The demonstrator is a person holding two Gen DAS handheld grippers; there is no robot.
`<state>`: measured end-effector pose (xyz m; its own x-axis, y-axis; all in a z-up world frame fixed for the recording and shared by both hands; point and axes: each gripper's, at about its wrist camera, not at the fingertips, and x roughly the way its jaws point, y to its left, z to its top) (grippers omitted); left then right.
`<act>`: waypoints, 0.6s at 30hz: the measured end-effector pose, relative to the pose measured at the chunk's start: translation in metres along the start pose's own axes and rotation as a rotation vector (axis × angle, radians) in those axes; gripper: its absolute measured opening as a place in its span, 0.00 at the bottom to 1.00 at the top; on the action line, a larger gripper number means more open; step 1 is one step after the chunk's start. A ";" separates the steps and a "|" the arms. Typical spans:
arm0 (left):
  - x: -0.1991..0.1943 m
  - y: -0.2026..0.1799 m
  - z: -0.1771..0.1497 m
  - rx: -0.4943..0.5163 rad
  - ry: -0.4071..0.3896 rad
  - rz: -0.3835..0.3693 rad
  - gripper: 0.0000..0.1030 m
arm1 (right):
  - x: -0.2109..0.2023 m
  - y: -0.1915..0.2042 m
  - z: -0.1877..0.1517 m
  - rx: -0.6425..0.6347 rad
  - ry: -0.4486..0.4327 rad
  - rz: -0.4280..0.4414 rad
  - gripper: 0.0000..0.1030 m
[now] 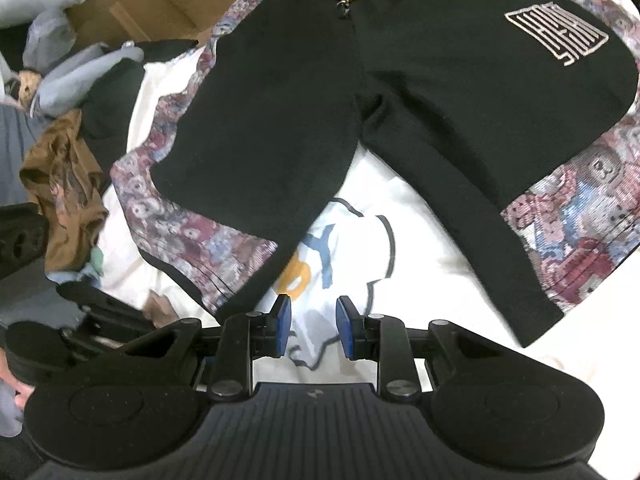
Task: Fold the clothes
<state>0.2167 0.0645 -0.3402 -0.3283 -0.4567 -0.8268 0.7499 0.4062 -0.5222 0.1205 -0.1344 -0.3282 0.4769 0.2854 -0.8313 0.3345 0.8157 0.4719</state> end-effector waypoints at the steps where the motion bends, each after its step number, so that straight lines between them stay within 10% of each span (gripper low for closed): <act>1: -0.008 0.003 0.002 -0.002 -0.020 0.020 0.11 | 0.001 0.000 0.001 0.015 0.000 0.013 0.28; 18: -0.124 0.094 0.029 -0.082 -0.317 0.459 0.36 | 0.027 0.008 0.008 0.115 0.037 0.098 0.40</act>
<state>0.3442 0.1365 -0.2807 0.2193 -0.4287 -0.8764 0.7240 0.6736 -0.1483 0.1424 -0.1244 -0.3451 0.4825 0.3812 -0.7886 0.3795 0.7205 0.5805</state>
